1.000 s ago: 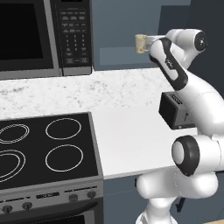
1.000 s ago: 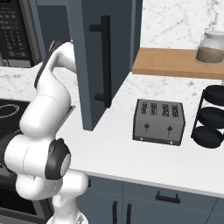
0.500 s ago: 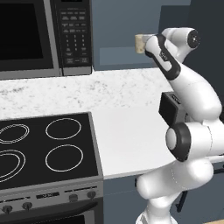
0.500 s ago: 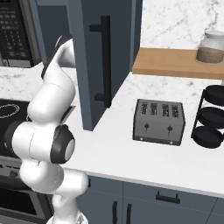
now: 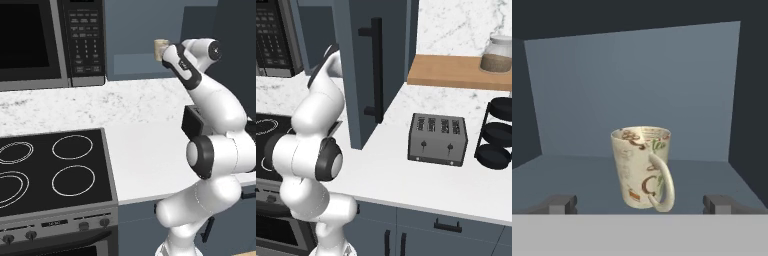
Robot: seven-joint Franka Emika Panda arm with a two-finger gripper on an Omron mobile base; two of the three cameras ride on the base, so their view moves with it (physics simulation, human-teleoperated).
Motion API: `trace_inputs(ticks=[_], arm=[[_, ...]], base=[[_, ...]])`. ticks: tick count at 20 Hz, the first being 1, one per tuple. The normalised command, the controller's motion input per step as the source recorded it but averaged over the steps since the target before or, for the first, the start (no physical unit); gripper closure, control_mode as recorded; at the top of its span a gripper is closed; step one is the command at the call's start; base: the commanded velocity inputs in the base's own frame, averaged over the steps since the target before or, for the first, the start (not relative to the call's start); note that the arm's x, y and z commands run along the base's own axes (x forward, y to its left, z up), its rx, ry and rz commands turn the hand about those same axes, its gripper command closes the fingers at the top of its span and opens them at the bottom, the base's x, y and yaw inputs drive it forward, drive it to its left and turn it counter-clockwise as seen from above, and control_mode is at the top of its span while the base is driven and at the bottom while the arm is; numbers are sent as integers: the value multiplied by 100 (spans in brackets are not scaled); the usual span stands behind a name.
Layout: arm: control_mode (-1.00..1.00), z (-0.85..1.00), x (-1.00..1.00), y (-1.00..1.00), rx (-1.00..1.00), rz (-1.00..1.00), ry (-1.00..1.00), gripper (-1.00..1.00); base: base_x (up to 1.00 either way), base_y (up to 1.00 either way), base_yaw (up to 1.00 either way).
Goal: Gather all objects into one cabinet and sort the glasses and bowls to opposite sides.
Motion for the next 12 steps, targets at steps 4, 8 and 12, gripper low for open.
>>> trace_inputs(ticks=[4, 8, 12], arm=[[-100, -27, 24, 0, 0, 0, 0, -100], [-100, -10, 25, 0, 0, 0, 0, -100], [-100, 0, 29, 0, 0, 0, 0, -100]], base=[[0, 0, 0], [0, 0, 0], [0, 0, 0]])
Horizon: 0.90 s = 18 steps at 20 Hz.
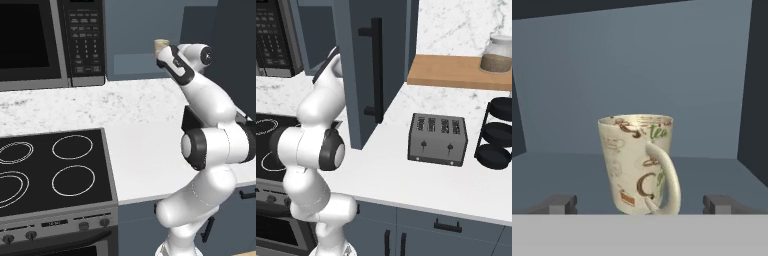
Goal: Gather all objects into one cabinet and sort the glasses and bowls to opposite sides.
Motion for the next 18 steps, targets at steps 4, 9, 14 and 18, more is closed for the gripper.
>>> trace_inputs(ticks=[4, 9, 14, 18], arm=[[-100, 0, 30, -4, 0, 0, 0, -100], [-100, 0, 18, -2, 0, 0, 0, -100], [-100, 0, 0, 0, 0, 0, 0, -100], [-100, 0, 0, 0, 0, 0, 0, -100]], base=[[0, 0, 0], [0, 0, 0], [0, 0, 0], [0, 0, 0]])
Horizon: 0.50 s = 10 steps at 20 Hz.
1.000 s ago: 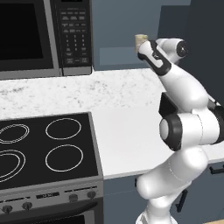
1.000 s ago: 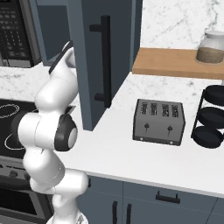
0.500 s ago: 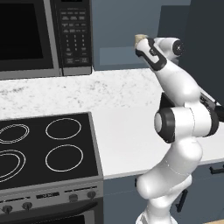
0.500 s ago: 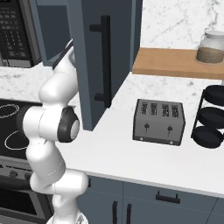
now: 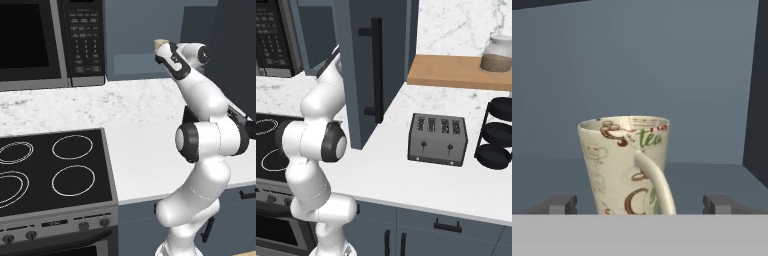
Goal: Gather all objects into one cabinet and sort the glasses and bowls to opposite sides.
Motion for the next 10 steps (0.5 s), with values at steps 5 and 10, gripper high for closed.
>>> trace_inputs(ticks=[5, 10], arm=[[-100, 0, 2, 0, 0, 0, 0, -100], [-100, 0, 31, 4, 0, 0, 0, -100]], base=[[0, 0, 0], [0, 0, 0]])
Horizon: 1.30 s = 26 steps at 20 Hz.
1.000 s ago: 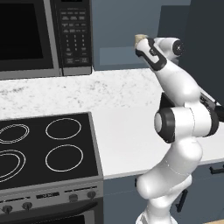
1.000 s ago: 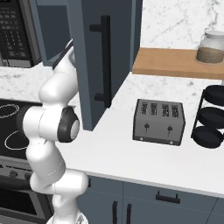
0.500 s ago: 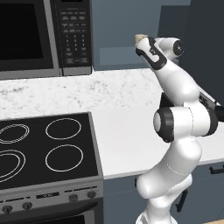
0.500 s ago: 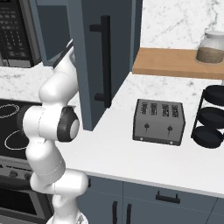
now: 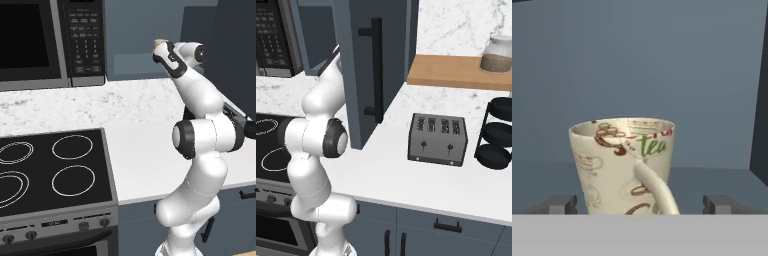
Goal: Gather all objects into one cabinet and sort the glasses and bowls to opposite sides.
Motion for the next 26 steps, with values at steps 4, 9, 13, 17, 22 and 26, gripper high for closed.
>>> trace_inputs(ticks=[4, 9, 13, 17, 22, 26], arm=[[-100, -2, 42, 13, 0, 0, 0, -100], [-100, -8, 28, 16, 0, 0, 0, -100], [-100, -14, 7, 31, -3, 0, 2, 100], [-100, -11, 0, 32, -4, 0, 2, 100], [-100, -1, 0, 13, 0, 0, 0, 100], [-100, 5, 0, 2, 0, 0, -2, 100]], base=[[0, 0, 0], [0, 0, 0], [0, 0, 0], [0, 0, 0], [0, 0, 0], [0, 0, 0]])
